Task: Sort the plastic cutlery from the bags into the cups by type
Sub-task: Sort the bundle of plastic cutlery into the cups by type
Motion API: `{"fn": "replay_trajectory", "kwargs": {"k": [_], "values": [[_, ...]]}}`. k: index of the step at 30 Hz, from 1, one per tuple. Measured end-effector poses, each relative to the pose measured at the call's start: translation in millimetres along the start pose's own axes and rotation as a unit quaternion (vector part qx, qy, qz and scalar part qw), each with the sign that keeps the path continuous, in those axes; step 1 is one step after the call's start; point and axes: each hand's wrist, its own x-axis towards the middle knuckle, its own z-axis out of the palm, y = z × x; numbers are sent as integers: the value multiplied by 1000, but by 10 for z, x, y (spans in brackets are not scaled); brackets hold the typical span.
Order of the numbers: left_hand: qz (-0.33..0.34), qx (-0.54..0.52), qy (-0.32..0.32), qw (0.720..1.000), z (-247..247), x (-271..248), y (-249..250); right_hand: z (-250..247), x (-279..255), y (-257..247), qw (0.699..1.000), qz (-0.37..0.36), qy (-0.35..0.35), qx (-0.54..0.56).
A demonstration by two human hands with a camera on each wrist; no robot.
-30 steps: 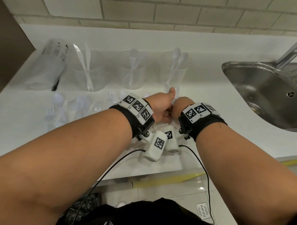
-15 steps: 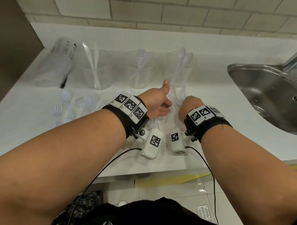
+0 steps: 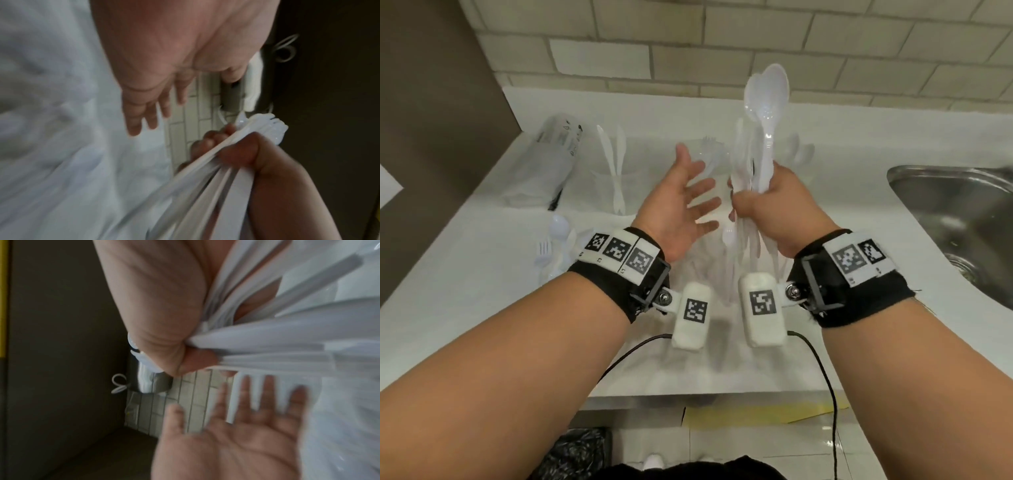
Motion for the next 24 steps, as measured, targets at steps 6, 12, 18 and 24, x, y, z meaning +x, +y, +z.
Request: {"fn": "replay_trajectory", "kwargs": {"k": [6,12,18,24], "values": [[199,60,-10,978,4,-119,576,354,-57,-20,989,-1,-139,-51],[260,271,33,926,-108,-139,526,520,6,-57,988,34,-144,39],[275,239,9,931,-143,-212,548,586,99,-83,981,37,-188,40],[248,275,3,929,-190,-218,600,709,113,-98,981,60,-171,74]]}}
